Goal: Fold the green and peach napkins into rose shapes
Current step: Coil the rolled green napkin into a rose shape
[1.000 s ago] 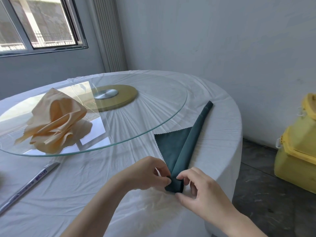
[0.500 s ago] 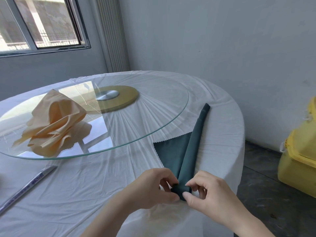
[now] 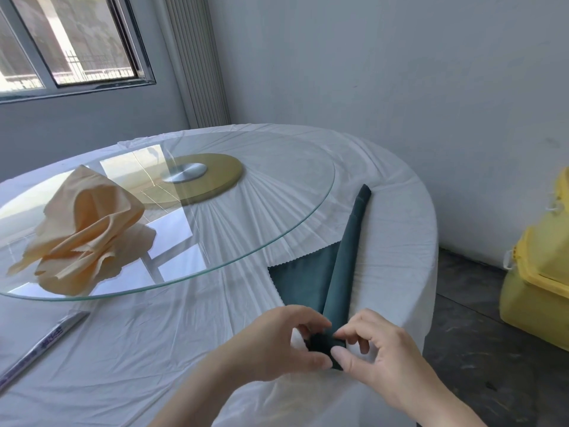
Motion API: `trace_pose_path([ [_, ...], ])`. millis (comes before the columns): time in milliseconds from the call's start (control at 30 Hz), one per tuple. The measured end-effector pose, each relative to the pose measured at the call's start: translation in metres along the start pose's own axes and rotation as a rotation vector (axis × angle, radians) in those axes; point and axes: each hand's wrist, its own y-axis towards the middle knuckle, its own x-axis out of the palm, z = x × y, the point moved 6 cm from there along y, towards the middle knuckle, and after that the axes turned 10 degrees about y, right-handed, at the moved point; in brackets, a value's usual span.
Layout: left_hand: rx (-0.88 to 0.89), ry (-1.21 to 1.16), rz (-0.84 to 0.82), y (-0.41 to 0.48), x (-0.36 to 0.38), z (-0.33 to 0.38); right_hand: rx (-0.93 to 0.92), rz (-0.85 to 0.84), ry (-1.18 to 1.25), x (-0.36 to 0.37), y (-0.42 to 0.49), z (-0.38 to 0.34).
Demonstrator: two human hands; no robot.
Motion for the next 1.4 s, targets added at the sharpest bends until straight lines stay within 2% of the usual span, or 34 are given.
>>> trace_pose_path([
  [167,-0.076,-0.09,0.046,-0.001,0.005,-0.006,0.031,-0.03,0.004,-0.001,0.01,0.003],
  [400,-0.087,-0.035,0.042,0.005,-0.003,-0.003,0.058,-0.075,-0.029,-0.006,0.004,0.004],
  [533,-0.055,0.012,0.077,0.009,-0.004,0.002,0.046,-0.078,-0.125,-0.007,0.0,0.008],
  [700,-0.017,0.03,0.088,0.007,0.006,0.013,0.059,-0.101,-0.072,-0.021,-0.001,0.006],
  [1033,-0.114,-0.089,0.227,-0.009,0.019,0.013,0.102,-0.103,0.025,-0.029,-0.007,0.011],
  [1167,-0.192,-0.054,0.373,-0.02,0.023,0.018,0.107,-0.08,0.022,-0.028,-0.006,0.011],
  [1233,-0.177,0.082,0.453,-0.023,0.033,0.026,0.093,-0.055,0.023,-0.027,-0.007,0.011],
  [1300,-0.116,0.228,0.65,-0.027,0.039,0.027,0.079,-0.044,0.038,-0.026,-0.01,0.01],
  [1333,-0.084,0.222,0.729,-0.03,0.043,0.026,0.073,-0.038,0.044,-0.026,-0.011,0.01],
  [1400,-0.077,0.154,0.782,-0.032,0.051,0.024,0.054,-0.023,0.053,-0.027,-0.012,0.009],
])
